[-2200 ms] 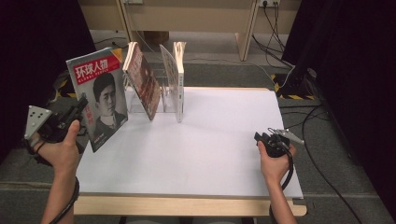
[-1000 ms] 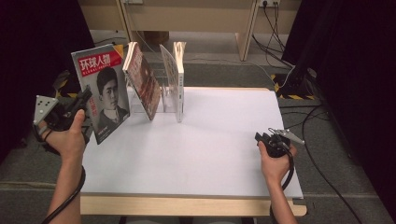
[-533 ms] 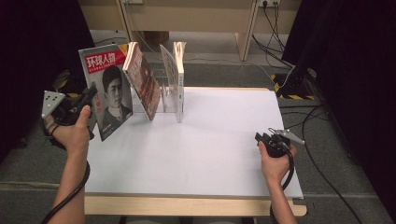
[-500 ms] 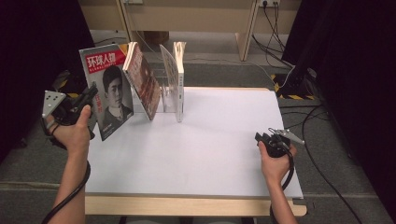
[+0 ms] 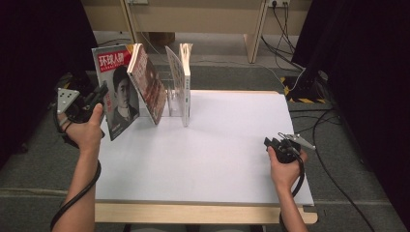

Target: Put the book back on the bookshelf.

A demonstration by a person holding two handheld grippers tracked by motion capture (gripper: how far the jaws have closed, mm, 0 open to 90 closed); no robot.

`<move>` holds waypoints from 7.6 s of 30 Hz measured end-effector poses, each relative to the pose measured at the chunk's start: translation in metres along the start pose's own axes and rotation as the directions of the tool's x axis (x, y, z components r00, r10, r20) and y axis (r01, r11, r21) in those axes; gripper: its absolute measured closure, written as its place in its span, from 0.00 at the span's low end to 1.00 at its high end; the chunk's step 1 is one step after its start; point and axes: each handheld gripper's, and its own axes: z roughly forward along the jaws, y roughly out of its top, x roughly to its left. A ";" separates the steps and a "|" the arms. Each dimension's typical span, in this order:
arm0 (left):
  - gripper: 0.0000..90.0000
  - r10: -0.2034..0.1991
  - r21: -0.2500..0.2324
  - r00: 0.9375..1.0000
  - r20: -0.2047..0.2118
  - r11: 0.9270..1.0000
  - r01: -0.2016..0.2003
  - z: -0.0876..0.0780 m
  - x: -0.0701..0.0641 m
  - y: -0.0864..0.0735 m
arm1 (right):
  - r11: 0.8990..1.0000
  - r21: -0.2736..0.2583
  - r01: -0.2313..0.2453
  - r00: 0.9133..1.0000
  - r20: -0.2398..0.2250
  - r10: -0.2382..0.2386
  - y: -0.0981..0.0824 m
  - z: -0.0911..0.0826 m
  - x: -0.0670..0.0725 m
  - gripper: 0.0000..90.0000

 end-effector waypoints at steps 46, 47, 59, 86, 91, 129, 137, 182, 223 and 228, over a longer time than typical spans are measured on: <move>0.97 0.060 -0.019 0.995 -0.079 0.998 -0.062 0.033 0.005 -0.030 | 1.000 -0.001 -0.002 1.000 -0.002 0.002 0.000 0.000 -0.001 0.71; 0.96 0.074 -0.017 0.994 -0.079 0.997 -0.075 0.033 0.004 -0.030 | 1.000 -0.001 -0.001 1.000 -0.001 0.001 0.000 0.000 -0.001 0.71; 0.96 0.150 -0.005 0.986 -0.069 0.989 -0.150 0.013 0.010 -0.037 | 1.000 0.001 -0.003 1.000 -0.001 0.003 -0.001 -0.001 -0.003 0.71; 0.96 0.120 0.107 0.992 -0.041 0.988 -0.115 -0.035 0.036 -0.076 | 1.000 0.001 -0.008 1.000 0.004 0.008 -0.001 -0.002 -0.002 0.71; 0.96 0.102 0.105 0.994 -0.034 0.990 -0.098 -0.039 0.037 -0.078 | 1.000 0.001 -0.013 1.000 0.004 0.013 -0.001 -0.002 -0.002 0.71; 0.77 0.020 0.112 0.998 0.057 0.993 -0.026 -0.008 0.022 -0.039 | 1.000 0.017 -0.008 1.000 -0.005 0.008 -0.002 0.001 -0.001 0.70; 0.79 0.031 0.134 0.998 0.061 0.990 -0.039 0.001 0.018 -0.025 | 1.000 0.026 -0.011 1.000 -0.007 0.011 -0.003 0.002 -0.002 0.70; 0.96 0.033 0.056 0.999 -0.007 0.998 -0.033 0.000 0.008 -0.010 | 0.999 0.029 -0.022 1.000 -0.007 0.022 -0.003 0.001 -0.004 0.70; 0.96 0.022 -0.025 0.995 -0.100 0.999 -0.025 0.050 0.005 0.002 | 0.999 0.036 -0.018 1.000 -0.005 0.018 -0.005 0.005 -0.006 0.70; 0.96 0.030 -0.022 0.993 -0.113 0.999 -0.033 0.060 0.005 0.003 | 0.999 0.037 -0.013 1.000 -0.008 0.014 -0.005 0.005 -0.006 0.70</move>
